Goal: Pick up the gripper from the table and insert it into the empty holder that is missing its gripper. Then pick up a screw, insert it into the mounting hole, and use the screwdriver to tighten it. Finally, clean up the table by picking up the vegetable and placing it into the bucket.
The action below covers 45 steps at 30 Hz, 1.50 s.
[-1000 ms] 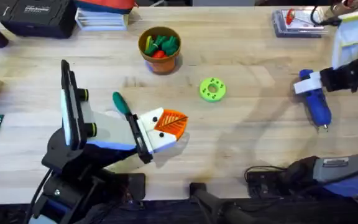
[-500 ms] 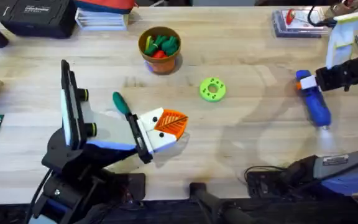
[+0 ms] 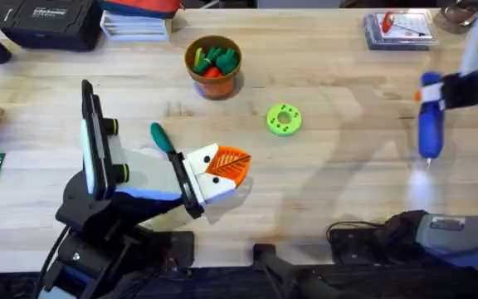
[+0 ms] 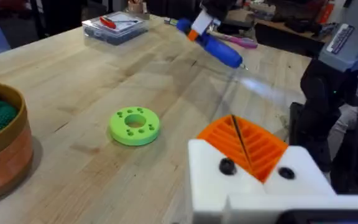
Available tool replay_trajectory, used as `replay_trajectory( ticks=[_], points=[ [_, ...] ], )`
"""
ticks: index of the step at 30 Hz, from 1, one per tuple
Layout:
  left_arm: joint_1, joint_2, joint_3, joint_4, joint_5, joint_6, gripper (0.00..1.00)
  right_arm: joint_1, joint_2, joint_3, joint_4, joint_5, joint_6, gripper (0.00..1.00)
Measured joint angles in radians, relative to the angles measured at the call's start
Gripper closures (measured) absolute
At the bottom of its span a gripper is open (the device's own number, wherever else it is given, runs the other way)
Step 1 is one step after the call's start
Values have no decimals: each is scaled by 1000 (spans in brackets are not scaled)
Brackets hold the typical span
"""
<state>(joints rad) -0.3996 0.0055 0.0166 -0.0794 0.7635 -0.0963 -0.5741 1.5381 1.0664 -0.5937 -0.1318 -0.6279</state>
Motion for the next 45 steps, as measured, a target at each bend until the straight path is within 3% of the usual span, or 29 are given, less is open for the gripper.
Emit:
replay_trajectory(
  ticks=[5, 11, 18, 23, 28, 29, 33, 40, 45],
  points=[
    [0, 0, 0, 0, 0, 0, 994, 31, -232, 0, 0, 0, 78, 977],
    [0, 0, 0, 0, 0, 0, 994, 150, -450, -24, 31, -51, 210, 977],
    [0, 0, 0, 0, 0, 0, 994, 406, -696, -193, 223, -75, 383, 977],
    [0, 0, 0, 0, 0, 0, 994, 665, -819, -289, 466, -80, 480, 977],
    [0, 0, 0, 0, 0, 0, 994, 925, -824, -340, 625, -83, 537, 977],
    [0, 0, 0, 0, 0, 0, 994, 1066, -793, -349, 703, -66, 551, 977],
    [0, 0, 0, 0, 0, 0, 994, 1244, -753, -351, 839, -41, 564, 977],
    [0, 0, 0, 0, 0, 0, 994, 1447, -654, -358, 1032, -23, 591, 977],
    [0, 0, 0, 0, 0, 0, 994, 1520, -571, -358, 1130, -23, 606, 977]
  ],
)
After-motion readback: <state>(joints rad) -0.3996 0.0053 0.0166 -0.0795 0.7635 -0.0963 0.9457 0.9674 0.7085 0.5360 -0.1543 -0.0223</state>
